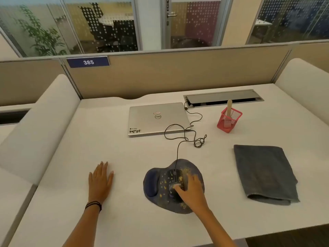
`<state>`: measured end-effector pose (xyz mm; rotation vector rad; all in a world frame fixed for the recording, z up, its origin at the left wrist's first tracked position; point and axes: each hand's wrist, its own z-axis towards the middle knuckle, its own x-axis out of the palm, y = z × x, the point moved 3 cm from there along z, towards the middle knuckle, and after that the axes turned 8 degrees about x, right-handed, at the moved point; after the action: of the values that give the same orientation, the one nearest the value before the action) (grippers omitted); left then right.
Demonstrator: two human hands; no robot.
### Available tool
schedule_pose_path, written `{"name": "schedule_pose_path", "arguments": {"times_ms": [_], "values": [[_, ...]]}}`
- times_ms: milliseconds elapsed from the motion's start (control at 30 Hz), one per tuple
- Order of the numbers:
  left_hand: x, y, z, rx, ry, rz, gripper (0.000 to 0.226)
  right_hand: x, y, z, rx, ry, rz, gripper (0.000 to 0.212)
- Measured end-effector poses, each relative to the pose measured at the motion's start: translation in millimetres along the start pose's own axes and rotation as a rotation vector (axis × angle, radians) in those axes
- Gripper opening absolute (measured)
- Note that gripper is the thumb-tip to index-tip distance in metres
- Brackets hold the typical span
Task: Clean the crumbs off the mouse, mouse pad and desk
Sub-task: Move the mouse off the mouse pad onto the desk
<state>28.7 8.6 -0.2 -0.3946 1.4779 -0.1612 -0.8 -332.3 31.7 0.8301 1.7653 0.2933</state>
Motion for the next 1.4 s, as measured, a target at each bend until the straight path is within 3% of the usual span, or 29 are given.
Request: {"name": "schedule_pose_path", "arguments": {"times_ms": [567, 1100, 1400], "values": [[-25.9, 86.4, 13.3, 0.038, -0.035, -0.1, 0.051, 31.6, 21.4, -19.1, 0.17, -0.162, 0.014, 0.091], [-23.4, 88.4, 11.7, 0.081, -0.104, -0.152, 0.043, 41.8, 35.2, -13.5, 0.256, -0.327, -0.043, 0.078], [-25.2, 87.2, 11.5, 0.099, -0.114, -0.161, 0.046, 39.3, 39.8, -12.8, 0.301, -0.333, -0.021, 0.078]]}}
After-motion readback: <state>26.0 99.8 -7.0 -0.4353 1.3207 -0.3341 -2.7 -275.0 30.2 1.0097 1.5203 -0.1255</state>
